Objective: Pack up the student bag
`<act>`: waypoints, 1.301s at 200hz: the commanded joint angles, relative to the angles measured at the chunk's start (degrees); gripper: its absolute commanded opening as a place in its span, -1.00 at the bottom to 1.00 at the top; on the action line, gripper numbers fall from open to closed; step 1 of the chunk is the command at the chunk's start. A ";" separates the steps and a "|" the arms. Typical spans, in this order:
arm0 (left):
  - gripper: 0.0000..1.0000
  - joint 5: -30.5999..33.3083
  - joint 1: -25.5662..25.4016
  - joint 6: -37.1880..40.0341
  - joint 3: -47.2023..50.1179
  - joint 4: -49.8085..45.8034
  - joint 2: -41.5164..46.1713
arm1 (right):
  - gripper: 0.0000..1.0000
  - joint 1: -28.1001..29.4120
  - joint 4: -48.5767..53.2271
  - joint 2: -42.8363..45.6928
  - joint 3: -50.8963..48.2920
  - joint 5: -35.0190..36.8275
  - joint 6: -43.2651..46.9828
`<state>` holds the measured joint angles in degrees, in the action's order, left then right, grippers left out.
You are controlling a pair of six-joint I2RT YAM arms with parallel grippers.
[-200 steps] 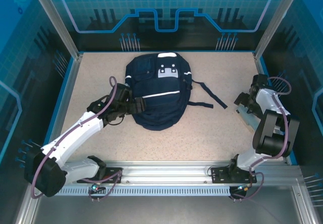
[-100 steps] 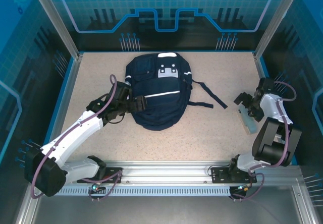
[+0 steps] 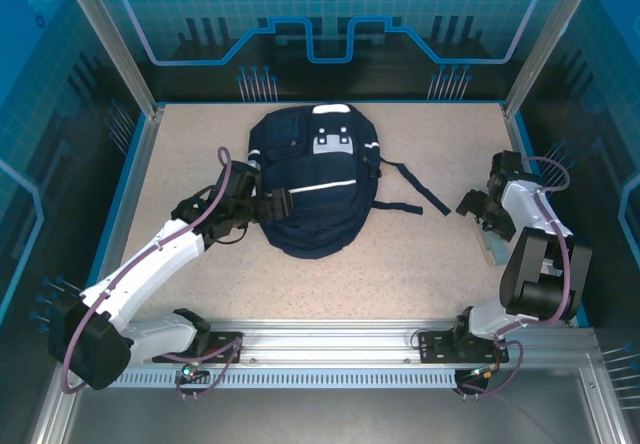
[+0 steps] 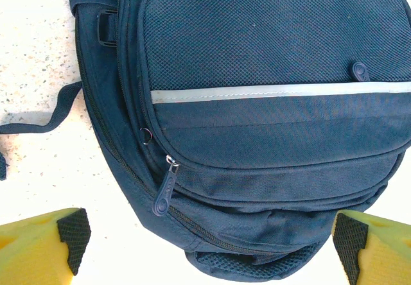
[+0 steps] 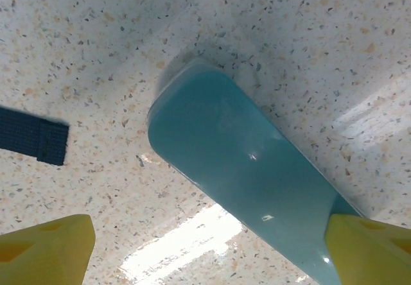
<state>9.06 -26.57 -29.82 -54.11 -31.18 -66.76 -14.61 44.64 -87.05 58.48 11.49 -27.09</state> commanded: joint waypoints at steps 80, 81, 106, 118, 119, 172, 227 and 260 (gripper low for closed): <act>0.97 -2.48 0.38 2.18 -2.05 0.11 -1.47 | 0.99 0.90 3.35 -3.83 3.03 6.42 3.05; 0.97 -2.52 0.38 2.20 -2.10 0.13 -1.50 | 1.00 0.94 3.30 -3.96 3.04 6.43 3.07; 0.97 -3.19 0.38 2.07 -2.47 0.42 -1.58 | 1.00 0.22 3.66 -7.61 4.42 6.75 3.69; 0.97 -3.30 0.40 2.12 -2.75 0.33 -1.55 | 0.99 0.20 2.88 -8.50 4.13 5.92 4.09; 0.97 -3.32 0.39 2.13 -2.80 0.33 -1.58 | 0.99 0.15 2.85 -8.54 4.07 5.83 4.12; 0.97 -3.73 0.40 3.62 -4.40 -0.80 -2.48 | 0.40 0.37 5.48 -10.50 5.46 1.54 3.23; 0.97 -5.30 0.31 4.16 -5.98 -1.08 -4.40 | -0.25 1.02 6.33 -10.41 5.77 2.48 2.75; 0.98 -8.71 0.14 6.48 -7.79 -0.23 -6.25 | -0.41 2.17 5.94 -6.47 5.18 1.47 2.59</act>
<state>4.78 -26.57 -26.79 -58.52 -31.40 -71.11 -13.85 49.06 -96.88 63.05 14.50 -24.14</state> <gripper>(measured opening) 0.986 0.347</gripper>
